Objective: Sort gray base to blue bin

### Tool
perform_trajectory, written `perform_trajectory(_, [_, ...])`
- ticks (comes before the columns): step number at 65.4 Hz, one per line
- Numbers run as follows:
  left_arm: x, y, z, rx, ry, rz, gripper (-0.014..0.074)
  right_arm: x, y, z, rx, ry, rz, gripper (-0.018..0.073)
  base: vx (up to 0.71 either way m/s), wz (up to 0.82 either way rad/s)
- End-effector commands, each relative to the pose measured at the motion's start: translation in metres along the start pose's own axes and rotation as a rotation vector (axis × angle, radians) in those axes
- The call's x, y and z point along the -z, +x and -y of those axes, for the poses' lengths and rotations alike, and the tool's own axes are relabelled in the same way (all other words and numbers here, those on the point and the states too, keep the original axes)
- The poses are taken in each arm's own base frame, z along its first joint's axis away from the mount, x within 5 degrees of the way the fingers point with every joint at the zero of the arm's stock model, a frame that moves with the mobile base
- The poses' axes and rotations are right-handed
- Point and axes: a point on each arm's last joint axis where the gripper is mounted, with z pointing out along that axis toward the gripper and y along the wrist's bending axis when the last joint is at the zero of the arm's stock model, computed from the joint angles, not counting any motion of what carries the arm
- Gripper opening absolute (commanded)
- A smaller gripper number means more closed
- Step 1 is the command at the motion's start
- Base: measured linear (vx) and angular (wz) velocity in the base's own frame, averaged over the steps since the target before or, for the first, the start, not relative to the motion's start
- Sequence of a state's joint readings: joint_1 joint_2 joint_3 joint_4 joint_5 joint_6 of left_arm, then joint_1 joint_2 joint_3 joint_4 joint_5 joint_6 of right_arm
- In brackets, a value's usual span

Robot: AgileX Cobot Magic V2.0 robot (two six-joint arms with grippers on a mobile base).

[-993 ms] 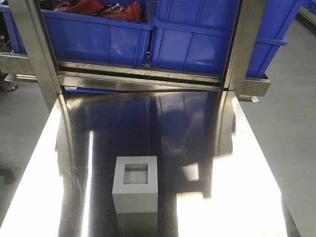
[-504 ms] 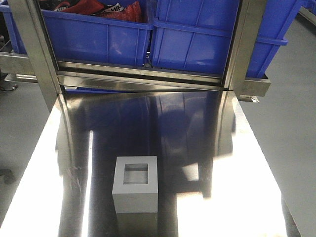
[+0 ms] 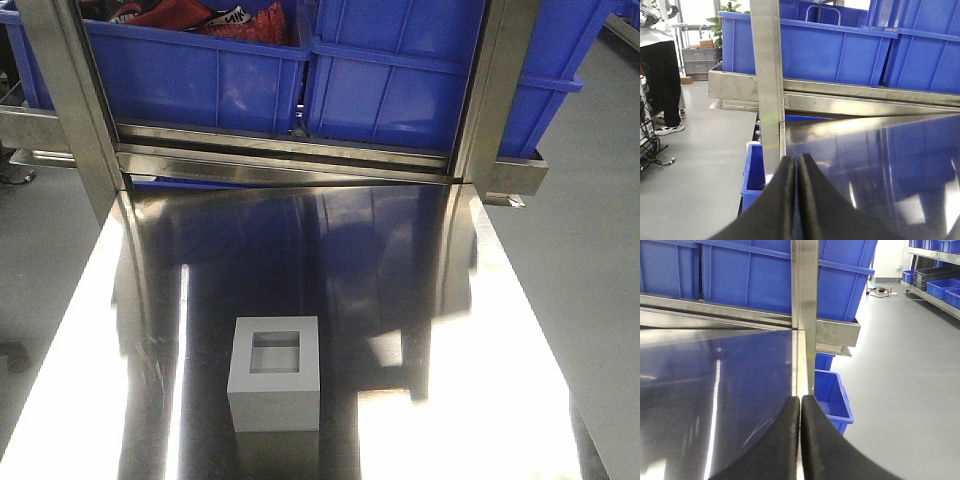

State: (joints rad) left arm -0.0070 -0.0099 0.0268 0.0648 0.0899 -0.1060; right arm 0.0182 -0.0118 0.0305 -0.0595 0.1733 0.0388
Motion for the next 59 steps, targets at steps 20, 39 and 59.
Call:
perform_trajectory(20, [0.005, -0.023, 0.003, 0.012, 0.040, 0.306, -0.0006, 0.000, -0.003, 0.000, 0.011, 0.003, 0.072, -0.0009, 0.00, 0.00])
perform_trajectory(39, [0.007, -0.065, 0.004, 0.020, 0.032, 0.278, -0.0006, 0.000, -0.003, 0.000, 0.011, 0.003, 0.072, -0.0009, 0.00, 0.00])
perform_trajectory(59, [-0.017, -0.111, 0.005, 0.020, 0.008, 0.046, -0.0006, 0.000, -0.003, 0.000, 0.011, 0.003, 0.072, -0.0009, 0.00, 0.00])
